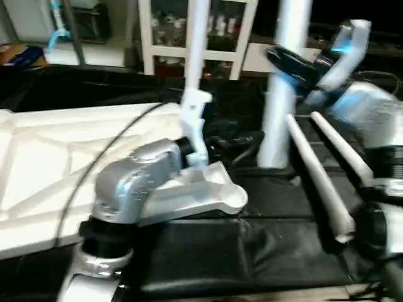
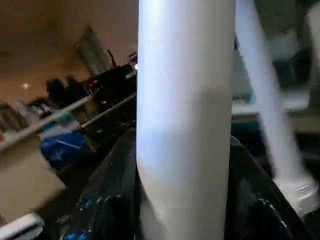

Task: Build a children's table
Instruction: Insert table leg to table base

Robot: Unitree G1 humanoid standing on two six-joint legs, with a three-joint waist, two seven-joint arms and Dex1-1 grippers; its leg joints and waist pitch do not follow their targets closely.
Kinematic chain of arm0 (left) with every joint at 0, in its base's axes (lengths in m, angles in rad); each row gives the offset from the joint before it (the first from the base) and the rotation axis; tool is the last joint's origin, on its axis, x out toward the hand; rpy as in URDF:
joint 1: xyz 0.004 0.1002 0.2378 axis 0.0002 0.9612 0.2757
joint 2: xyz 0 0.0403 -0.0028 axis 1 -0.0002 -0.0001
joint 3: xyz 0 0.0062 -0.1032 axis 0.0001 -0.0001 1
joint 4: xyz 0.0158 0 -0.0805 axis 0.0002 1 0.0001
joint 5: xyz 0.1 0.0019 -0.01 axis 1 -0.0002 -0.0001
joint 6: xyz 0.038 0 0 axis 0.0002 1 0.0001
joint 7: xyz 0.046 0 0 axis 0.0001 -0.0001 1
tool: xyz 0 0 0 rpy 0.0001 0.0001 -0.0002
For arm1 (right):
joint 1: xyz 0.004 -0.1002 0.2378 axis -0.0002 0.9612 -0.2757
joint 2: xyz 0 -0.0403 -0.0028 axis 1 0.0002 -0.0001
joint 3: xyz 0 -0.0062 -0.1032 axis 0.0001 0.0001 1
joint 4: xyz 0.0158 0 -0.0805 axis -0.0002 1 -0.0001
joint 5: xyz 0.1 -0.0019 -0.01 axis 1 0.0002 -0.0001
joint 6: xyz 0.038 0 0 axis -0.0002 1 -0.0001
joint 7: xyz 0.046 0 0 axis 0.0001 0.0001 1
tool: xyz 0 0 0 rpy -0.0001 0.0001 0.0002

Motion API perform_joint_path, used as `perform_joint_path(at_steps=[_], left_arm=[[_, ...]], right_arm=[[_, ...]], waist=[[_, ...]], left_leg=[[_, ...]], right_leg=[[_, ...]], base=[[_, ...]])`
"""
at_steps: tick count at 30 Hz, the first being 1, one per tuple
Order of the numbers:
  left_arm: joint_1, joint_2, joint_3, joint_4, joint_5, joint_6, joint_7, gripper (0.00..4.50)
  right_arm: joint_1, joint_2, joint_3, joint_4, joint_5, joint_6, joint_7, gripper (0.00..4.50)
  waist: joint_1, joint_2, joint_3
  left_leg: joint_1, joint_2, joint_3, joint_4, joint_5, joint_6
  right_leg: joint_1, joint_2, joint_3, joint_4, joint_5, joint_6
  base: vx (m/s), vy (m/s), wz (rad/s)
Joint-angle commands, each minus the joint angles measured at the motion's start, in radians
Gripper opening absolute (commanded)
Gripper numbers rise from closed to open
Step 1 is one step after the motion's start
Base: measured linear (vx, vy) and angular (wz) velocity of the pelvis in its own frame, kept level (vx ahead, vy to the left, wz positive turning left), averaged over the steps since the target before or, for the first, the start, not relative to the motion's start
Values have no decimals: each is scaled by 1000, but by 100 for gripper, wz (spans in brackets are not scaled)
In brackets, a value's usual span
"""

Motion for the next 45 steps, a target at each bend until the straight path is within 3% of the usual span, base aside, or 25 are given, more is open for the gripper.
perform_joint_path(at_steps=[1,2,3,5,6,7,8,12,13,19,21,25,26,32,40,45], left_arm=[[-27,-31,25,11,-30,43,35,437],[-33,-53,45,8,-64,66,47,445],[-41,-88,79,3,-101,99,72,449],[-47,-126,117,-5,-145,138,97,450],[-46,-130,113,-10,-139,147,103,450],[-43,-123,98,-13,-122,145,102,450],[-36,-103,62,-15,-80,129,96,450],[-9,-68,9,-23,-32,157,101,450],[-6,-63,4,-26,-32,168,100,450],[6,-46,-5,-34,-26,193,119,450],[6,-49,22,-39,-51,207,128,414],[20,-32,21,-55,-51,197,108,401],[22,-29,20,-56,-50,197,106,375],[24,-39,39,-61,-59,188,109,339],[18,-46,52,-56,-62,171,107,274],[22,-46,57,-61,-66,172,104,237]], right_arm=[[15,37,-26,-38,28,-16,-71,154],[29,62,-10,-56,15,-45,-83,154],[42,89,-8,-80,7,-49,-96,154],[52,124,-18,-108,11,-47,-120,154],[53,145,-37,-126,25,-31,-145,154],[53,159,-49,-138,34,-22,-164,154],[53,171,-58,-147,41,-14,-180,154],[59,208,-77,-183,47,-25,-271,154],[55,214,-87,-185,54,-31,-294,154],[41,220,-106,-196,82,-47,-343,154],[45,226,-110,-222,77,-39,-354,154],[70,223,-93,-255,65,-21,-366,154],[74,224,-91,-261,69,-19,-373,154],[85,230,-90,-280,89,-12,-397,154],[100,242,-86,-311,105,-1,-418,154],[102,240,-80,-317,111,3,-421,154]], waist=[[4,10,-73],[7,6,-74],[11,11,-77],[16,9,-77],[20,3,-75],[21,6,-74],[21,2,-74],[22,7,-71],[21,13,-70],[18,12,-70],[16,13,-71],[12,11,-71],[11,12,-71],[8,17,-69],[6,16,-70],[4,16,-68]], left_leg=[[12,18,1,-69,-122,-6],[14,18,1,-69,-116,-7],[14,19,3,-69,-87,-14],[14,21,2,-71,-62,-8],[11,17,4,-72,-60,-4],[12,18,3,-74,-65,-4],[13,18,3,-75,-69,-2],[12,15,2,-78,-91,-28],[14,15,2,-79,-101,-39],[11,13,-1,-81,-126,-61],[10,12,-1,-80,-120,-60],[8,12,-1,-80,-100,-51],[9,11,0,-80,-99,-50],[11,11,-1,-81,-130,-59],[10,12,-1,-82,-117,-58],[10,11,-1,-82,-136,-63]], right_leg=[[49,-53,34,-74,-199,-196],[49,-53,33,-73,-187,-198],[53,-55,36,-65,-133,-211],[56,-52,35,-63,-75,-223],[60,-55,36,-62,-81,-217],[58,-56,37,-64,-99,-202],[57,-56,36,-68,-113,-192],[56,-58,37,-72,-171,-145],[54,-57,37,-74,-181,-134],[55,-55,36,-75,-197,-111],[56,-54,36,-74,-178,-112],[57,-53,36,-71,-153,-119],[57,-53,36,-72,-153,-119],[54,-53,36,-77,-194,-111],[55,-52,37,-74,-163,-112],[54,-53,37,-78,-198,-104]], base=[[0,0,0],[0,0,0],[0,0,0],[0,0,0],[0,0,0],[0,0,0],[0,0,0],[0,0,0],[0,0,0],[0,0,0],[0,0,0],[0,0,0],[0,0,0],[0,0,0],[0,0,0],[0,0,0]])
